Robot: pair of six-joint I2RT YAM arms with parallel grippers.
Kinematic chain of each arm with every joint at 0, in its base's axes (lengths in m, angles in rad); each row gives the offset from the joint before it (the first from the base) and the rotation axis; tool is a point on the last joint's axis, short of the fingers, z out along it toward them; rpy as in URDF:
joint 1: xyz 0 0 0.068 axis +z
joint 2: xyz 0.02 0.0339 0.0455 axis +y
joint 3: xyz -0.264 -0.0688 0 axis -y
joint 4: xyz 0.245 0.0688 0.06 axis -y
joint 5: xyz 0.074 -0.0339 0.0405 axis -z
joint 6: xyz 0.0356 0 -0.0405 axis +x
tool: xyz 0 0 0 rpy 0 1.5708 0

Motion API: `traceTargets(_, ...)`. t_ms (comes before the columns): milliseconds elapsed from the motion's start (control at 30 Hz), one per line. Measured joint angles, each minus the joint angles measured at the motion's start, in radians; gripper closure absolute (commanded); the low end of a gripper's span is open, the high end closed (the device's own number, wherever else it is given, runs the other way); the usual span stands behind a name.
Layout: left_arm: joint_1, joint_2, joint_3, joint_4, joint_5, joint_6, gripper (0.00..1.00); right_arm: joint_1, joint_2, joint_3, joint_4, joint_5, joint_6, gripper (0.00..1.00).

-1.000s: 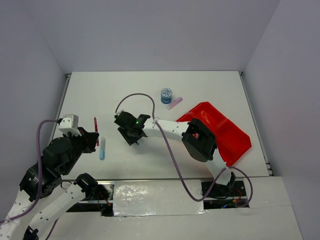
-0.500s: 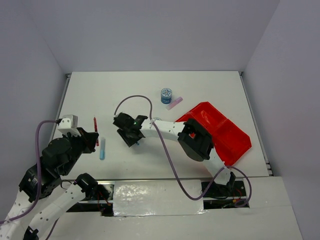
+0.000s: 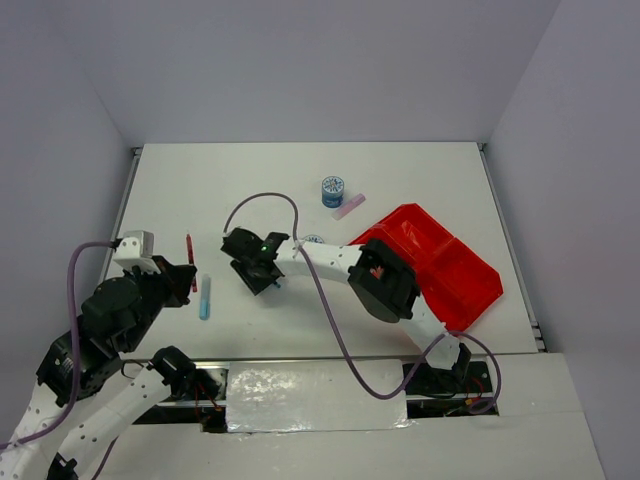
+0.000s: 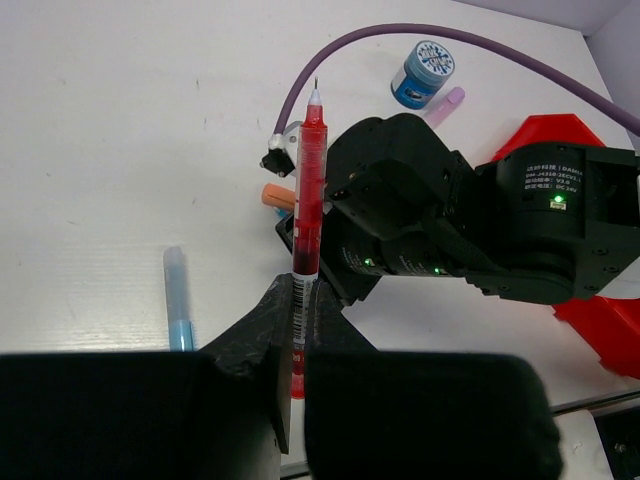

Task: Sort the stationery into containers
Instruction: Close the pen cap on the pen.

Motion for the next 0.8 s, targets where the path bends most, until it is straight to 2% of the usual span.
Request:
traceTargets(267, 0.000, -0.016, 0.000, 0.001, 0.000, 0.000, 1.00, 0.020, 0.022, 0.035, -0.032, 0.050, 0.001, 0.60)
traceTargets(467, 0.000, -0.017, -0.001, 0.001, 0.000, 0.000, 0.99, 0.033, 0.032, 0.051, -0.039, 0.061, 0.004, 0.80)
traceTargets(500, 0.000, -0.017, -0.001, 0.001, 0.000, 0.000, 0.99, 0.035, 0.032, 0.051, -0.039, 0.061, 0.005, 0.94)
traceTargets(533, 0.000, -0.017, -0.001, 0.001, 0.000, 0.000, 0.99, 0.037, 0.032, 0.051, -0.038, 0.060, 0.004, 0.98)
traceTargets(800, 0.000, -0.040, -0.001, 0.002, -0.001, 0.000, 0.98, 0.042, 0.007, 0.001, 0.043, -0.009, 0.034, 1.00)
